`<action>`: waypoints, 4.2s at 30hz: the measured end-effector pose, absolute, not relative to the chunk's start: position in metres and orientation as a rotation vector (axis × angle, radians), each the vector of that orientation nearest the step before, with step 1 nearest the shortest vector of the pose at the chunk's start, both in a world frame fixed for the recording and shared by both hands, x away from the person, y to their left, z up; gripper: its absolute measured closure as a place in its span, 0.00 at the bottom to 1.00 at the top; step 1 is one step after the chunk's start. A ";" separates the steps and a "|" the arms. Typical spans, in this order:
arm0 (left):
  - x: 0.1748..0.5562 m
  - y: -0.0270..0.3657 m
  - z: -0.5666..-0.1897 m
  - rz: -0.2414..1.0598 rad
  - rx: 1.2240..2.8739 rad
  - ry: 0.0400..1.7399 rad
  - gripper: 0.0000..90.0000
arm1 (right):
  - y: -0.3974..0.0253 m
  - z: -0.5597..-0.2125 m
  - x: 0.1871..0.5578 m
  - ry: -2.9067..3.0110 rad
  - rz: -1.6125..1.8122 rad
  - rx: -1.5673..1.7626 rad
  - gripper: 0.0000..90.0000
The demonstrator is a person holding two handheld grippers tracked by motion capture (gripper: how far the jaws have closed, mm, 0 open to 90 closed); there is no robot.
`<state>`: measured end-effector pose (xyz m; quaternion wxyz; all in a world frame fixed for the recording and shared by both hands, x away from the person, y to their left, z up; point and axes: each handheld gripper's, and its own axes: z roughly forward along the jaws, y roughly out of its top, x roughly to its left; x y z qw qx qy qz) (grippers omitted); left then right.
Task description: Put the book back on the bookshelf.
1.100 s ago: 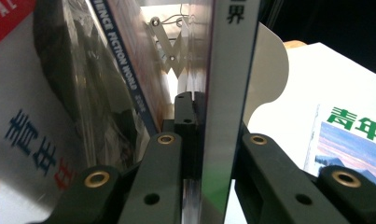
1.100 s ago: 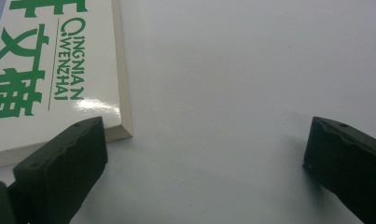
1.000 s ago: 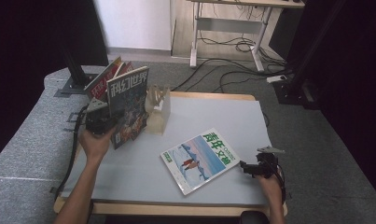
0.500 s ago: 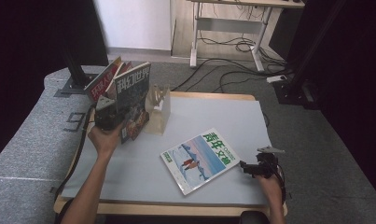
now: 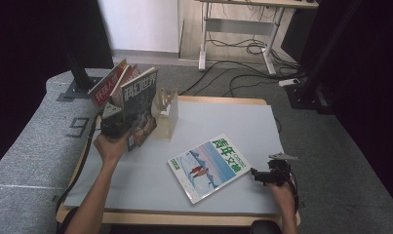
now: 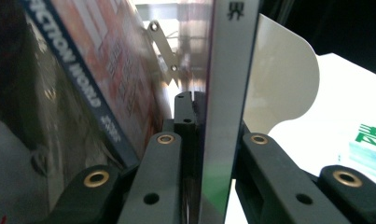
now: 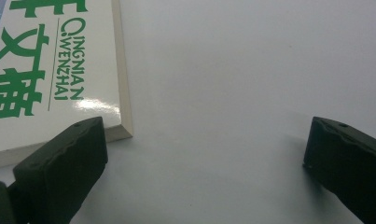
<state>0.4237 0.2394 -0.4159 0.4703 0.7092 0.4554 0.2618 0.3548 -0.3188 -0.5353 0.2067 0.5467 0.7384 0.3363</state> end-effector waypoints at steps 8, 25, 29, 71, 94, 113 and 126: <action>0.421 0.246 -0.413 0.582 1.843 1.132 0.91 | -0.319 -0.535 0.355 2.057 0.936 1.523 0.00; 0.416 0.252 -0.399 0.592 1.861 1.146 0.85 | -0.319 -0.535 0.355 2.057 0.937 1.523 0.00; 0.413 0.256 -0.393 0.581 1.838 1.143 0.85 | -0.319 -0.535 0.355 2.056 0.938 1.525 0.00; 0.420 0.257 -0.360 0.538 1.782 1.202 0.92 | -0.319 -0.535 0.355 2.057 0.938 1.529 0.00; 0.449 0.235 -0.364 0.602 1.732 1.206 0.92 | -0.319 -0.535 0.355 2.060 0.939 1.526 0.00; 0.463 0.225 -0.374 0.645 1.707 1.211 0.91 | -0.319 -0.535 0.355 2.062 0.940 1.525 0.00; 0.451 0.225 -0.371 0.674 1.736 1.181 0.77 | -0.319 -0.535 0.355 2.062 0.939 1.523 0.00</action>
